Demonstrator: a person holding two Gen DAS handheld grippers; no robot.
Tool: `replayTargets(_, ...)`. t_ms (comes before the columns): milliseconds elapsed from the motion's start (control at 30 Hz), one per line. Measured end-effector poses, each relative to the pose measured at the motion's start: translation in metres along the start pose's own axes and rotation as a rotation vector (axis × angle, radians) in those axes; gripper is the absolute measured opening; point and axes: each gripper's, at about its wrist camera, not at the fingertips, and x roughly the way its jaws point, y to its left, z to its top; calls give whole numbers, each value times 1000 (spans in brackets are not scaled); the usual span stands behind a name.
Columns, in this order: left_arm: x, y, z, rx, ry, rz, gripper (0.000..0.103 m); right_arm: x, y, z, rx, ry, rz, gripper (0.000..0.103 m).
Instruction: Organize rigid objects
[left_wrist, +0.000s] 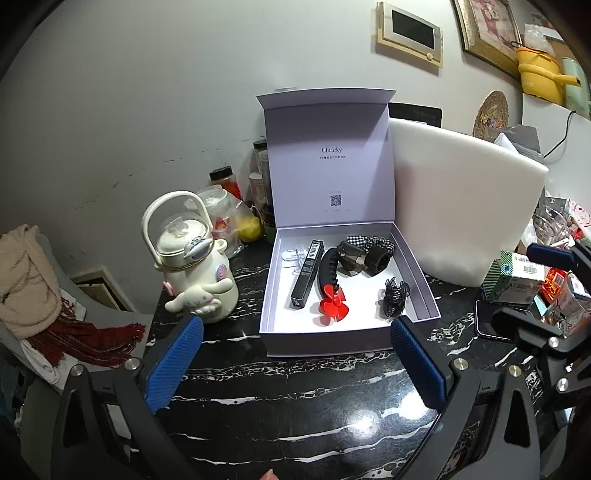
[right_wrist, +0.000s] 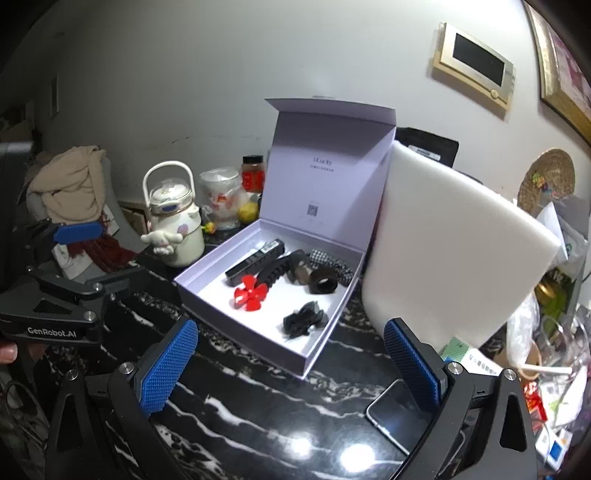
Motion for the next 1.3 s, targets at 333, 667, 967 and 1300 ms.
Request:
replayTargets(333,-1,-6,-14,1,40,-30,103,2,-9,-15,40,29,-2,102)
replayTargets(667,2,-8,-26,-9,77,-51,103,5,-7,-23,27,55,-4,102)
replayTargets(967,3,-6,-29,-8,93,-40,103,10,-3,-23,8,63,3,102)
replayTargets(1300,4,-6,-28,2,96,-41,103,13,-2,-24,-1,71,-2,102)
